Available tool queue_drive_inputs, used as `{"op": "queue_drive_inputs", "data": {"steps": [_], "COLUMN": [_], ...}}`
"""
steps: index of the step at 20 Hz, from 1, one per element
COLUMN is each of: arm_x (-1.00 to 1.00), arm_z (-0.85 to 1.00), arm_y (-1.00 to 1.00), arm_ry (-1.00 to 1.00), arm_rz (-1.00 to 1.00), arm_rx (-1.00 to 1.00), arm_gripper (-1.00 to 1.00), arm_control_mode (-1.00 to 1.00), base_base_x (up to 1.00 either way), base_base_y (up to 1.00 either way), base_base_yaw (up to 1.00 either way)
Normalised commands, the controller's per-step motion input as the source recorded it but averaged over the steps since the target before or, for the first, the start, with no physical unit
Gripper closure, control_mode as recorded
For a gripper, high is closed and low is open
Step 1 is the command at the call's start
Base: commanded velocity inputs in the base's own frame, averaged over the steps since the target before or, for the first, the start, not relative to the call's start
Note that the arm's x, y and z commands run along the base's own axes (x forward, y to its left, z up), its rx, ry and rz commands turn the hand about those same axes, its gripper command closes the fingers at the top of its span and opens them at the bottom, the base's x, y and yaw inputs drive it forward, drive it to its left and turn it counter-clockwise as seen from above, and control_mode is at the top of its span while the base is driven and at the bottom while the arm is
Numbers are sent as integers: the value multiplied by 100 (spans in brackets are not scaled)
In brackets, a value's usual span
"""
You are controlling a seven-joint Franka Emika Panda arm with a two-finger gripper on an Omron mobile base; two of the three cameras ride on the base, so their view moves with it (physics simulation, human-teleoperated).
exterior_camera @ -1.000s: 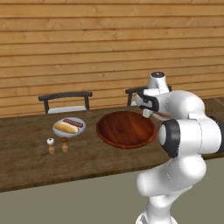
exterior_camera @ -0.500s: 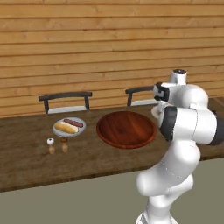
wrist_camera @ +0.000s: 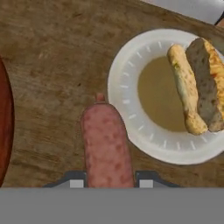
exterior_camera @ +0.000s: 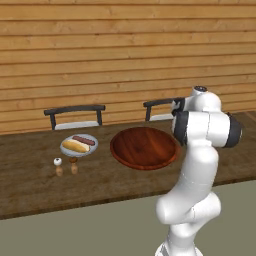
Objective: Place one bun and one sausage from the bowl on each plate.
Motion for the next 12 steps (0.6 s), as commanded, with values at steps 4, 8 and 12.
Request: {"op": "queue_drive_inputs", "data": {"steps": [4, 8, 12], "arm_x": [72, 45, 22], "arm_z": [9, -66, -38], "arm_y": [-2, -21, -39], "arm_ry": [9, 0, 0], "arm_rz": [-3, -6, -9], "arm_rx": [-8, 0, 1], "arm_gripper": [100, 100, 100], "arm_control_mode": [-100, -100, -100], "base_base_x": [0, 0, 0], "base_base_y": [0, 0, 0], "base_base_yaw": [0, 0, 0]}}
